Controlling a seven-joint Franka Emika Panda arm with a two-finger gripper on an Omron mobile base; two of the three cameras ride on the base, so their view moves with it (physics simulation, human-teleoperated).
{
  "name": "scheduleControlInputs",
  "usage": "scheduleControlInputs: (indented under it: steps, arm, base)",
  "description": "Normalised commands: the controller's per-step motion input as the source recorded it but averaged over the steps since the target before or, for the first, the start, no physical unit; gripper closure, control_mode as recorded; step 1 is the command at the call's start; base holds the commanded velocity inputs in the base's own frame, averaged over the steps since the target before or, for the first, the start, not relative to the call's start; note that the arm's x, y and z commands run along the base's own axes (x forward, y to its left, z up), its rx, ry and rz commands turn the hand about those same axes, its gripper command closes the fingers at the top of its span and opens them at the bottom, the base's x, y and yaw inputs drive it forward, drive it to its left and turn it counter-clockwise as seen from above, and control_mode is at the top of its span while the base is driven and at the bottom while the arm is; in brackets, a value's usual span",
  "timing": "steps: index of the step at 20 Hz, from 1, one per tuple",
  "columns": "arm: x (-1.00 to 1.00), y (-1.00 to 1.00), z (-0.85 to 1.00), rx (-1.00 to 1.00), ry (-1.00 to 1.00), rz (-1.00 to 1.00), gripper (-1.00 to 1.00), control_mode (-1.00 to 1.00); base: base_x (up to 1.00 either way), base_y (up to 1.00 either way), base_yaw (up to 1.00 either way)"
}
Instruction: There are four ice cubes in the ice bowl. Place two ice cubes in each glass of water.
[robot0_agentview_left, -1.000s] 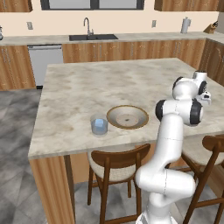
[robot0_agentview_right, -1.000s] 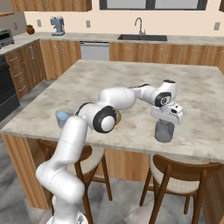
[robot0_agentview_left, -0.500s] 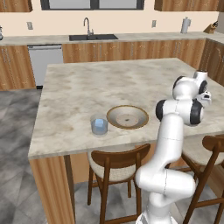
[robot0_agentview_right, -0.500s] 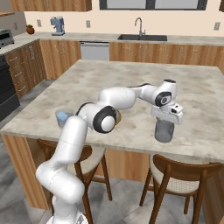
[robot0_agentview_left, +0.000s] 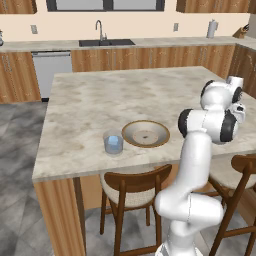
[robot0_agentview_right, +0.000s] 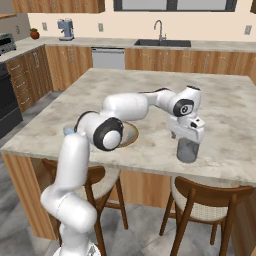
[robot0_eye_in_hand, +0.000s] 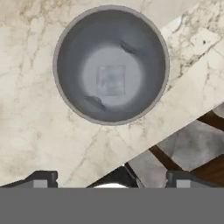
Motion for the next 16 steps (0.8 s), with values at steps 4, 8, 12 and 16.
scheduleControlInputs:
  steps: [4,8,12,16]
  arm:
    - [-1.0,1.0,0.06,-0.19,-0.17,0.0,-1.0,-1.0]
    - [-0.99,1.0,0.01,-0.32,-0.22,0.0,-1.0,-1.0]
    - [-0.69,1.0,0.3,-0.1,-0.09,-0.05,-1.0,-1.0]
    - [-0.61,1.0,0.67,-0.01,-0.01,-0.07,-1.0,-1.0]
  base:
    - [0.0,0.0,0.0]
    - [0.0,0.0,0.0]
    - [0.0,0.0,0.0]
    - [0.0,0.0,0.0]
